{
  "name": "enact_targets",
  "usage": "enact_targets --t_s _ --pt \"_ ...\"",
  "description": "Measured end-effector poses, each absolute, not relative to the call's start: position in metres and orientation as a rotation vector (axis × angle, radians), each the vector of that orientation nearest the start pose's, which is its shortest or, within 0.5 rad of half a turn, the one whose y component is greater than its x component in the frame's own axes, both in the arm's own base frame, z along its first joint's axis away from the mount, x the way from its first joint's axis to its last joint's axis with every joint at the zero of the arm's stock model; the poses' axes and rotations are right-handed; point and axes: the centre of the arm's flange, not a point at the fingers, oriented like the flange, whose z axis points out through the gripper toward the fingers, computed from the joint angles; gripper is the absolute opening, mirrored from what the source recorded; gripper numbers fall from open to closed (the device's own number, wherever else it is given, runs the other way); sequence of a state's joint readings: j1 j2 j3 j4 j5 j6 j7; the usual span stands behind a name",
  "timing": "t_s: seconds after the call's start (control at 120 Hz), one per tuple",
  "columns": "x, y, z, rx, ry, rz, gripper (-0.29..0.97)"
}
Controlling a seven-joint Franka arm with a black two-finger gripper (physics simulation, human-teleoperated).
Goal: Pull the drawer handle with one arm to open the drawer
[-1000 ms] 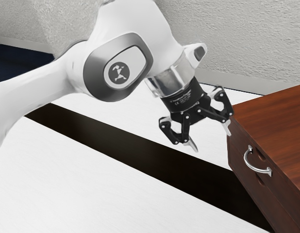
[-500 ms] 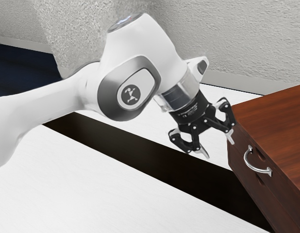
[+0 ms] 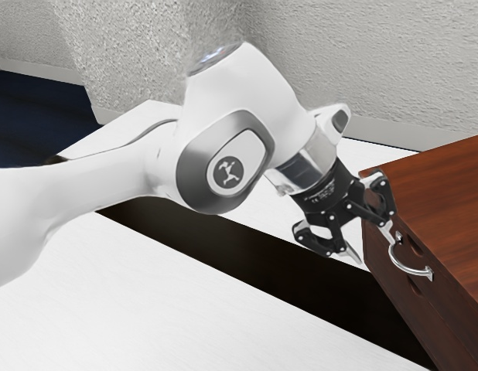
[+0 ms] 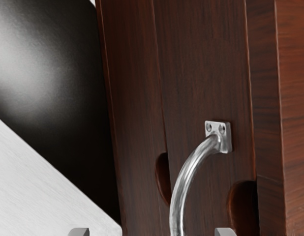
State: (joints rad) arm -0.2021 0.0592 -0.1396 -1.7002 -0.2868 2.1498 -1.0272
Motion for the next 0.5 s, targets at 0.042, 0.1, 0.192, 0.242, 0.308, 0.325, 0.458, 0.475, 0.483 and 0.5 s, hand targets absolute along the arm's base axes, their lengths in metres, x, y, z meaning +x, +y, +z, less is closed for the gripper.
enact_targets --t_s 0.042,0.1,0.192,0.242,0.308,0.325,0.458,0.475,0.483,0.5 --pt "0.577 -0.216 0.588 -3.313 -1.393 -0.234 0.28" --pt "0.579 -0.215 0.587 -3.313 -1.396 -0.237 0.25" --pt "0.583 -0.213 0.581 -3.308 -1.407 -0.238 0.23" --pt "0.586 -0.212 0.578 -3.306 -1.411 -0.238 0.22" --pt "0.589 -0.215 0.572 -3.309 -1.408 -0.237 0.21" --pt "0.589 -0.216 0.571 -3.311 -1.406 -0.236 0.21" --pt "0.590 -0.222 0.568 -3.325 -1.396 -0.238 0.20" --pt "0.590 -0.223 0.568 -3.326 -1.394 -0.238 0.20" --pt "0.590 -0.223 0.568 -3.327 -1.394 -0.238 0.20" --pt "0.590 -0.224 0.568 -3.329 -1.392 -0.238 0.20"
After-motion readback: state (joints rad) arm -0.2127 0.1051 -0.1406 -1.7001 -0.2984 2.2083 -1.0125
